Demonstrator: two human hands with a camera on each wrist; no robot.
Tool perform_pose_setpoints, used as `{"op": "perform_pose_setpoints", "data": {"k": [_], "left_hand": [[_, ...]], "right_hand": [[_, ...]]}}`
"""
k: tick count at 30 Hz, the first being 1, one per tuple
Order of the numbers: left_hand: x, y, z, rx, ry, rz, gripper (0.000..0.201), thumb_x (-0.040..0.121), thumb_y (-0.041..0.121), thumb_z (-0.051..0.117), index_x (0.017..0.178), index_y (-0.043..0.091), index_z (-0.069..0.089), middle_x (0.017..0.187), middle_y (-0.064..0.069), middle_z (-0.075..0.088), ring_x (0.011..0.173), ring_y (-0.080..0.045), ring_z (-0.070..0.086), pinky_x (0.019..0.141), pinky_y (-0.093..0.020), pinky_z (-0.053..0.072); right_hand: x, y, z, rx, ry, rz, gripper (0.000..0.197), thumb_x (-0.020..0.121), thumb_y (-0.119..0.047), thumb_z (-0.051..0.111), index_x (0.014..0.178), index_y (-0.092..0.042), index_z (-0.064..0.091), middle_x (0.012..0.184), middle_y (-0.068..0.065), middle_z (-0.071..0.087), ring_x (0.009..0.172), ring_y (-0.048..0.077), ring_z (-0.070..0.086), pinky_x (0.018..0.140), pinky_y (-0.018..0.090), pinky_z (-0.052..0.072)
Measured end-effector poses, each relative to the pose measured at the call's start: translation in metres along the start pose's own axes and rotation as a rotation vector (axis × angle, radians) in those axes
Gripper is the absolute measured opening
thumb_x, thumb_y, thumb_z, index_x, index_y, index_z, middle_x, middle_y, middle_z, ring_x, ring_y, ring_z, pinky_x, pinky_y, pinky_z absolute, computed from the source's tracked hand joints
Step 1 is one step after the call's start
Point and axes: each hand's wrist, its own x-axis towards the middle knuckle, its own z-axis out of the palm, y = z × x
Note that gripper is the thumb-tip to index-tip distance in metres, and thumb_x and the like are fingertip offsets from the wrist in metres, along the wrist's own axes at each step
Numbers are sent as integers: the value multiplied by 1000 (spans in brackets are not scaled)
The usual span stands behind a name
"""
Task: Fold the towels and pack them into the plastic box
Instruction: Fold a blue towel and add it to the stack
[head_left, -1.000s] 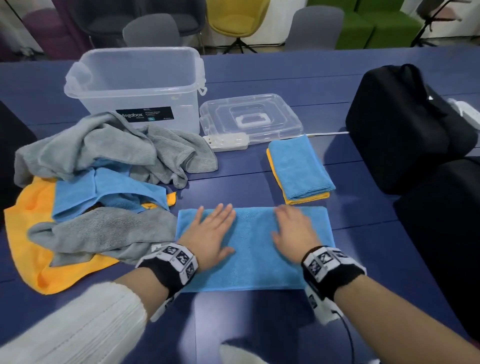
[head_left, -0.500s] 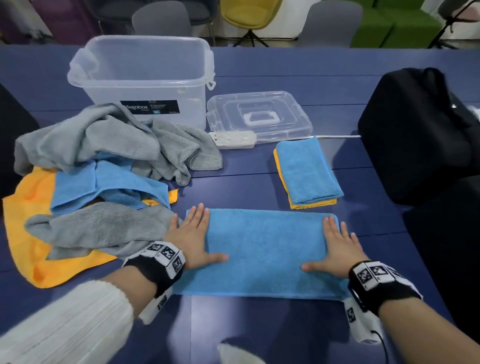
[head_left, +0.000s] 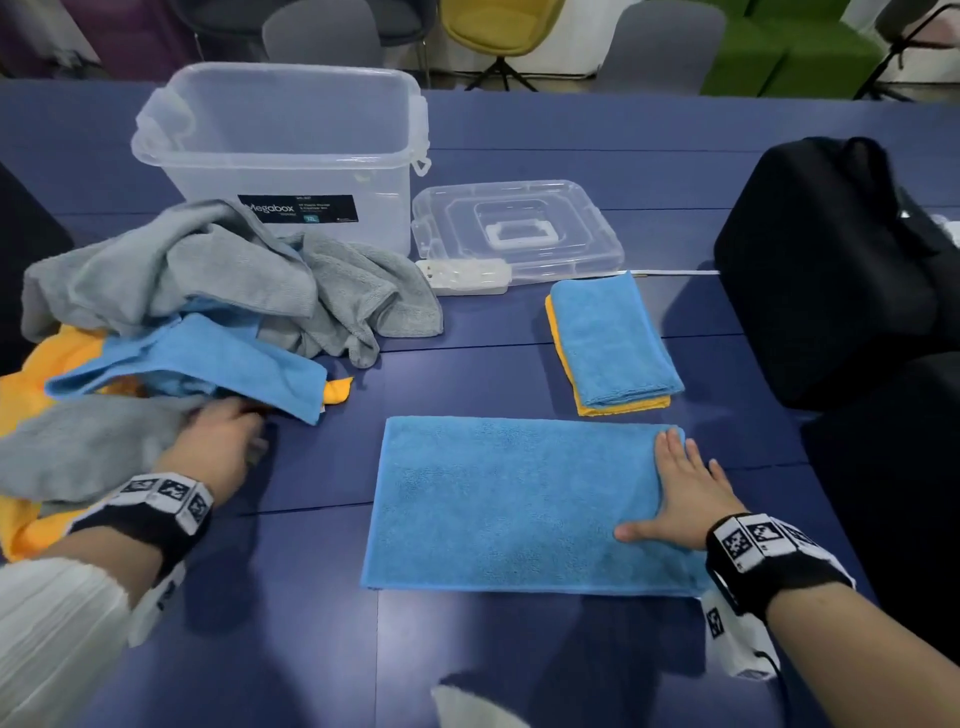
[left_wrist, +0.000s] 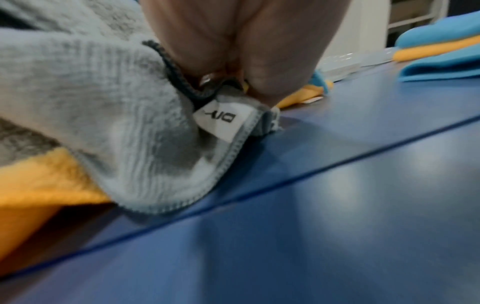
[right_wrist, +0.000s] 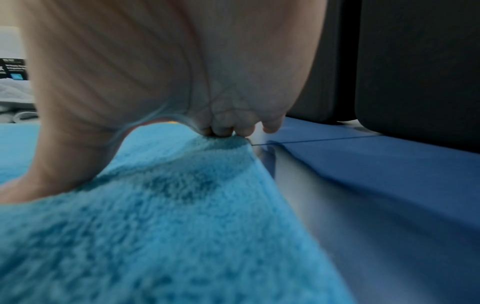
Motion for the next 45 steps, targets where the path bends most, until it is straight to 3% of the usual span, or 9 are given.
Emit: {"op": "perform_pose_setpoints", "data": {"k": [6, 12, 17, 20, 25, 33, 36, 38, 45], "left_hand": [[-5, 36, -26, 305, -22, -193, 37, 75, 35, 63, 111, 25, 65, 122, -9, 53, 115, -31, 42, 93, -42, 35], [-2, 143, -21, 161, -62, 67, 28, 79, 35, 51, 102, 20, 56, 107, -3, 50, 106, -25, 52, 85, -41, 42], [-2, 181, 1, -3, -195, 385, 69, 79, 51, 59, 137, 20, 39, 136, -2, 38, 126, -23, 41, 99, -42, 41], [-6, 183, 10, 71, -337, 400, 100, 75, 61, 64, 152, 18, 16, 159, -2, 13, 145, -22, 19, 115, -43, 27], [-8, 163, 11, 121, -442, 326, 111, 77, 59, 64, 153, 15, -5, 160, -5, -13, 149, -19, -4, 119, -46, 17], [-25, 114, 3, 149, -516, 207, 121, 77, 64, 61, 149, 6, -17, 157, -10, -22, 147, -24, -13, 121, -42, 5], [-28, 117, 1, 173, -467, 214, 119, 77, 62, 61, 150, 6, -14, 158, -11, -18, 148, -24, -10, 121, -41, 2], [-32, 126, 1, 131, -435, 277, 117, 76, 61, 63, 151, 13, -13, 159, -7, -18, 148, -22, -9, 121, -44, 4], [-57, 180, 20, 122, -452, 494, 109, 71, 67, 63, 149, 41, -8, 159, 9, -20, 147, -24, -14, 112, -65, 7]], "right_hand": [[0, -4, -1, 7, 1, -2, 148, 52, -80, 67, 148, -11, -23, 157, 4, -25, 146, 21, -17, 120, 45, -3], [-1, -5, -1, -1, -2, 5, 147, 53, -78, 68, 148, -11, -22, 157, 4, -25, 147, 21, -16, 120, 44, -2], [-2, -6, -2, 7, 4, 5, 148, 53, -76, 71, 148, -10, -21, 158, 5, -23, 147, 22, -15, 120, 44, 0], [-4, -11, -1, 8, 10, -5, 147, 54, -75, 71, 149, -9, -20, 158, 6, -22, 147, 23, -15, 120, 43, 2], [-10, -32, 8, 21, 18, -26, 147, 53, -77, 69, 148, -10, -20, 158, 6, -23, 147, 24, -15, 120, 45, 0], [-18, -63, 22, 72, 38, -84, 141, 58, -75, 68, 149, -13, -19, 158, 3, -23, 147, 23, -15, 118, 48, -3], [-23, -56, 23, 261, 312, 19, 115, 69, -67, 65, 151, -12, 8, 159, 7, 10, 146, 23, 15, 114, 48, 17], [-26, -51, 23, 334, 451, 163, 82, 76, -60, 63, 135, -10, 36, 141, 11, 39, 129, 29, 39, 101, 47, 37], [-20, -61, 28, 481, 147, 238, 49, 78, -42, 70, 113, -9, 58, 120, 12, 55, 110, 30, 54, 92, 37, 48]]}}
